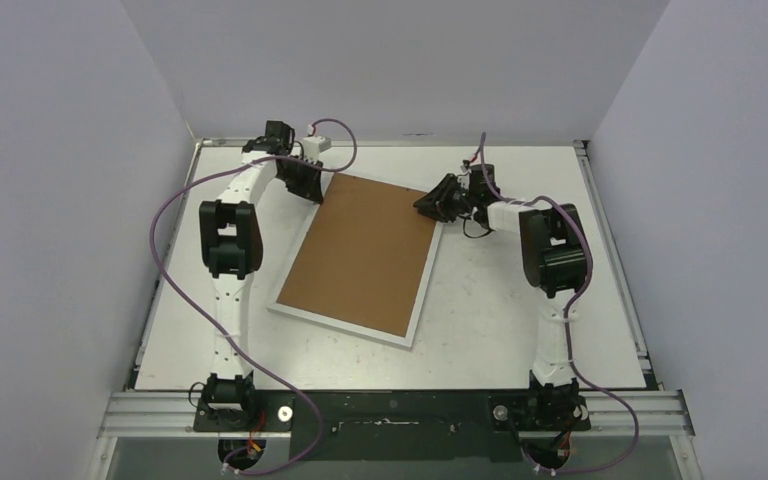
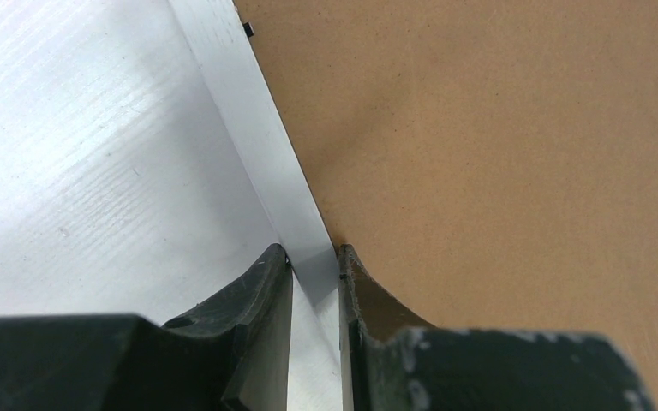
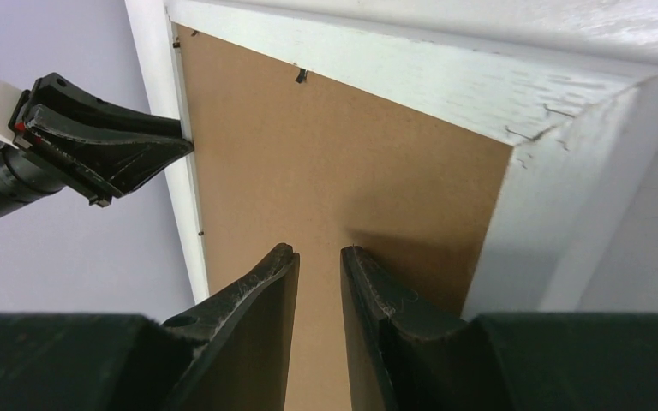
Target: Put the photo into the frame
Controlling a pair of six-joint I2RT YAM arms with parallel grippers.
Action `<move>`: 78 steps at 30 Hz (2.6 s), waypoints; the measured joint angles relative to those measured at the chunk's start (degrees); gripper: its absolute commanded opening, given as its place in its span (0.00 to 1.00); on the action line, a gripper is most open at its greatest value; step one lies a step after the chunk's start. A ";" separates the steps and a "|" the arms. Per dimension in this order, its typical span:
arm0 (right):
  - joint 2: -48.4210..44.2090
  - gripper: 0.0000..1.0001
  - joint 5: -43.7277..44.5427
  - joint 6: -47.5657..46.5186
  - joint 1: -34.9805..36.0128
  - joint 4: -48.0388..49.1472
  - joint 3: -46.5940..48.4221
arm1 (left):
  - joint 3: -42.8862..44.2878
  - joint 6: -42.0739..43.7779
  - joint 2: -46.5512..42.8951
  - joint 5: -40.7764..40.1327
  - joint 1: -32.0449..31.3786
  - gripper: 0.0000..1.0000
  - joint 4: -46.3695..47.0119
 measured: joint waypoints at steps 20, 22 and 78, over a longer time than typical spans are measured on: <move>-31.39 0.28 0.94 -0.04 0.15 4.83 -35.78 | -9.99 -6.95 -5.68 3.76 1.77 0.69 0.98; -34.07 0.28 2.40 0.44 1.97 4.92 -38.73 | -10.78 -7.58 -6.75 4.66 2.69 0.69 0.66; -33.31 0.27 6.12 2.23 7.32 3.72 -35.80 | -40.15 0.50 -21.84 8.17 5.97 0.40 3.13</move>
